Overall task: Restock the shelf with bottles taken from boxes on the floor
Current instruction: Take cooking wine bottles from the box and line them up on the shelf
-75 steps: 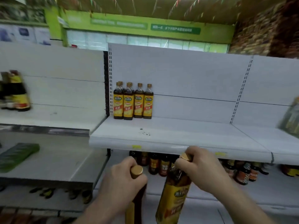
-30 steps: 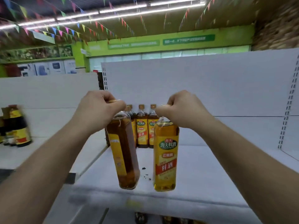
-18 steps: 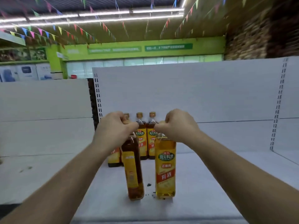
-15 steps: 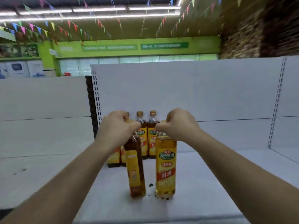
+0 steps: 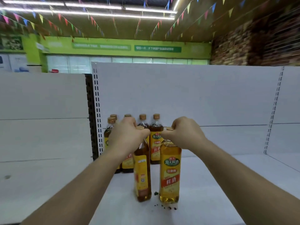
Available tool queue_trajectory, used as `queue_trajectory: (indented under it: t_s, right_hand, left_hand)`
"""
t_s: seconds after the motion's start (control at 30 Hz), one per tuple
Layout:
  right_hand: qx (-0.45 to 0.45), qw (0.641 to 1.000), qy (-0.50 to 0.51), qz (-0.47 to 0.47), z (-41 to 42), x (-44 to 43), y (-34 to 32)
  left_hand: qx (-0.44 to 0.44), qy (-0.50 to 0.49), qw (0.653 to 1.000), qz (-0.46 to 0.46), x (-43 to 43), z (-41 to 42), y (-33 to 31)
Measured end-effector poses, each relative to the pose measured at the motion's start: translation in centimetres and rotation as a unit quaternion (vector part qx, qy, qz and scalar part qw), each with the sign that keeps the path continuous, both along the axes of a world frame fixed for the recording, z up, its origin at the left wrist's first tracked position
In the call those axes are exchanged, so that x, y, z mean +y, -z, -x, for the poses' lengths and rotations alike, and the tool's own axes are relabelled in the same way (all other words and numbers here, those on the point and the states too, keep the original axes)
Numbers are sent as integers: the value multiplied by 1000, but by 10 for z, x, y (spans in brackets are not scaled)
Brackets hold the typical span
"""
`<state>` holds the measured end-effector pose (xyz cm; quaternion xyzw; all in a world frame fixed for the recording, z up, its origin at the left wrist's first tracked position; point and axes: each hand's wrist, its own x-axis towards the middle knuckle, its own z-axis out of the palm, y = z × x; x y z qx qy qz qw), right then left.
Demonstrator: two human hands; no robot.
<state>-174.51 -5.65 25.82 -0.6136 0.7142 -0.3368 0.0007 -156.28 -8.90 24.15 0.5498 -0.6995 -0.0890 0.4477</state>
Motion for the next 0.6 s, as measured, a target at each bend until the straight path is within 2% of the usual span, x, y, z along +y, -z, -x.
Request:
queue_trajectory:
  t_s: [0.27,0.43,0.5,0.6]
  right_hand:
    - [-27,1000,-8,9,3,3,16]
    - [-77,996,-40,15,9,16,28]
    - [-116,992,-56,8,14,25,35]
    - [-169,982,-81,-20,25,33,55]
  left_hand:
    - [-39,-44,998,37,-7,11,10]
    - [-35,-23,998,50,-10,8,21]
    - [-21,2,999,41,-10,2,29]
    - [44,51,998,1,-6,-17,49]
